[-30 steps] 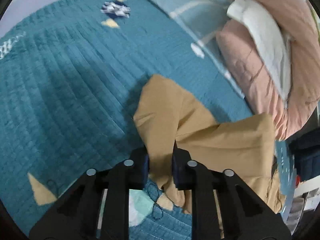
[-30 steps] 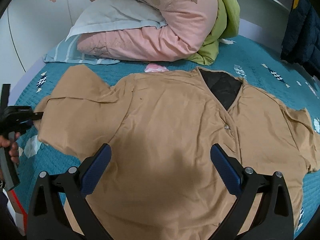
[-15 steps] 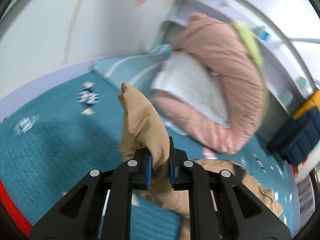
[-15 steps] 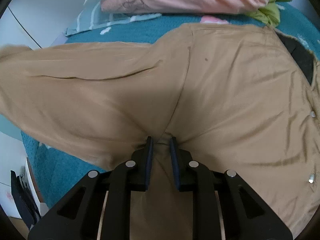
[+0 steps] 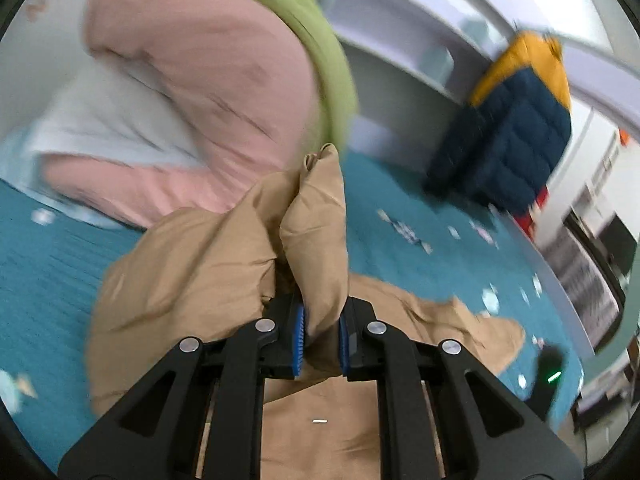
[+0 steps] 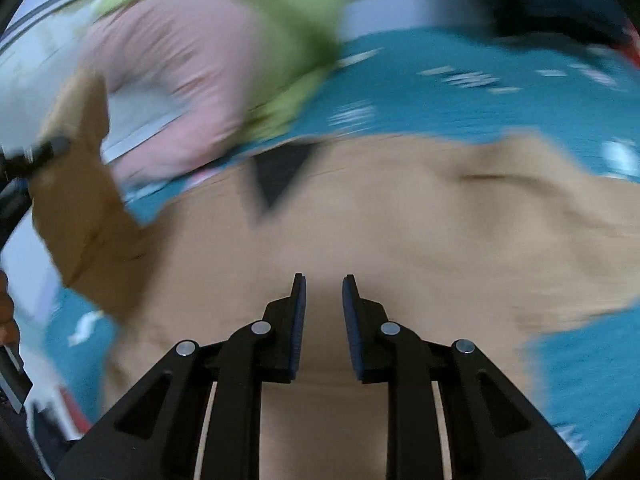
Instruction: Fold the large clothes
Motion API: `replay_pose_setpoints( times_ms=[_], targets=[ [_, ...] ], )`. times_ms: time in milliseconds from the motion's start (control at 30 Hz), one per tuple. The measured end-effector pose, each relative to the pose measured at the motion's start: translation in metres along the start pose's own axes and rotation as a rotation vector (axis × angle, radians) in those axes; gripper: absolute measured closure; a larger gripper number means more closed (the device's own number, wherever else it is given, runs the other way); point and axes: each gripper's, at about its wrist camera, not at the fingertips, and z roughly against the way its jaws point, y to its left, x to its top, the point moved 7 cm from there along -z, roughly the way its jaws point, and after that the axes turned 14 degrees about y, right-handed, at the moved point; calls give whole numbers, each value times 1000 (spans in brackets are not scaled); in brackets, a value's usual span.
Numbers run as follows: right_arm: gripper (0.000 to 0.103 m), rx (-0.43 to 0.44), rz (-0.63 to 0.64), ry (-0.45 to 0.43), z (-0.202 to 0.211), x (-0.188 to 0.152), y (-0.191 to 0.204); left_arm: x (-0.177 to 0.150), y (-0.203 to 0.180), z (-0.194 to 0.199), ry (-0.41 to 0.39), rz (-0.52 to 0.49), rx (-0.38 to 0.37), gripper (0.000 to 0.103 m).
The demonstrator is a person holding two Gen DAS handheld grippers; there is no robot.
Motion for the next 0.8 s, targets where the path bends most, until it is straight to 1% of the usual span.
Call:
replay_pose_setpoints(
  times_ms=[33, 67, 133, 200, 233, 300, 367, 400, 433, 467, 500, 533, 567, 600, 633, 700, 767, 800],
  targets=[
    [83, -34, -38, -9, 8, -2, -26, -5, -18, -25, 36, -17, 0, 90],
    [83, -58, -70, -14, 11, -3, -49, -8, -27, -43, 66, -24, -3, 90],
    [83, -124, -170, -28, 25, -13, -113, -19, -53, -84, 128, -38, -19, 90],
    [83, -161, -263, -36, 33, -22, -165, -34, -68, -116, 183, -64, 5, 90],
    [83, -167, -311, -35, 37, -29, -187, -43, -72, -133, 215, -64, 19, 90],
    [80, -138, -401, -34, 41, -36, -220, -59, -71, -159, 274, -68, 45, 89],
    [71, -99, -484, -58, 44, -41, -244, -78, -67, -175, 313, -75, 77, 88],
    [61, -84, -509, -72, 48, -45, -255, -85, -67, -180, 327, -78, 88, 84],
    [56, -48, -549, -96, 50, -45, -265, -90, -69, -185, 346, -84, 88, 80],
    [54, -15, -586, -112, 51, -45, -274, -93, -69, -186, 350, -89, 83, 71],
    [51, -5, -615, -122, 53, -45, -282, -96, -72, -187, 352, -95, 78, 60],
    [49, 2, -646, -132, 51, -42, -290, -100, -73, -186, 351, -98, 69, 57],
    [48, 14, -673, -138, 49, -40, -297, -102, -78, -186, 355, -106, 54, 50],
    [48, 21, -698, -142, 48, -38, -305, -104, -83, -185, 360, -116, 45, 39],
    [46, 30, -726, -142, 47, -37, -313, -106, -87, -184, 367, -120, 30, 35],
    [45, 80, -769, -143, 38, -27, -322, -109, -95, -185, 394, -127, -6, 33],
    [44, 104, -785, -125, 32, -19, -328, -112, -101, -183, 424, -130, -35, 29],
    [43, 112, -794, -128, 31, -16, -330, -112, -103, -182, 437, -125, -57, 28]
  ],
)
